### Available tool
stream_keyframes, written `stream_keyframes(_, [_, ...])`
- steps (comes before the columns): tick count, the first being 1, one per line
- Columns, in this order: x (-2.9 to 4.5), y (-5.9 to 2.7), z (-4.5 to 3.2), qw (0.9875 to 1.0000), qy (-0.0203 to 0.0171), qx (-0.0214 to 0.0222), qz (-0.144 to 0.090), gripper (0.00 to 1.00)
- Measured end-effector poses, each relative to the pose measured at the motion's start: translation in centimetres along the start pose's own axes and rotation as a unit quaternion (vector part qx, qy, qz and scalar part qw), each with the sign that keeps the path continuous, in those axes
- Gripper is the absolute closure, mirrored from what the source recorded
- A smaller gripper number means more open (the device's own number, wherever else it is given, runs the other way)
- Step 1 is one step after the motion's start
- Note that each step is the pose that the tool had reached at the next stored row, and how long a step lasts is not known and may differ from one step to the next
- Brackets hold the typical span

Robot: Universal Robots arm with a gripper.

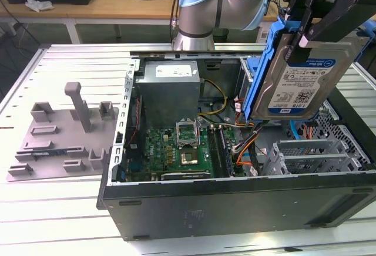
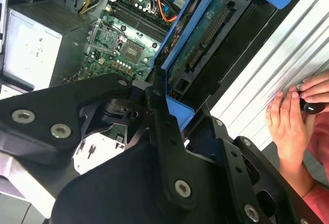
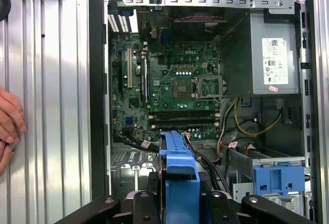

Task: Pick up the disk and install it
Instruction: 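Insert the disk into the insertion slot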

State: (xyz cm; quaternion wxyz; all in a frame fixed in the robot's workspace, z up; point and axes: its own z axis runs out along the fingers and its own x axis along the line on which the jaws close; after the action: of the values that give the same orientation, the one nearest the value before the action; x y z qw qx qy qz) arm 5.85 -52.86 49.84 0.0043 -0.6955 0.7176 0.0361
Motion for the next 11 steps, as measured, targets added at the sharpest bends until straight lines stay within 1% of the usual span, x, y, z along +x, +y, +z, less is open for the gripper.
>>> stream_keyframes(2, [0.00, 0.00, 0.01, 1.0000, -0.0013, 0.0000, 0.000, 0.63])
stream_keyframes(3, [0.00, 0.00, 0.01, 1.0000, -0.0037, 0.0000, -0.001, 0.63])
stream_keyframes(4, [0.00, 0.00, 0.00, 1.0000, -0.0047, 0.0000, -0.002, 0.63])
stream_keyframes(7, [0.02, -0.01, 0.01, 1.0000, -0.0051, -0.0001, -0.004, 0.63])
stream_keyframes(11, [0.13, -0.31, 0.05, 1.0000, -0.0052, -0.0001, -0.004, 0.63])
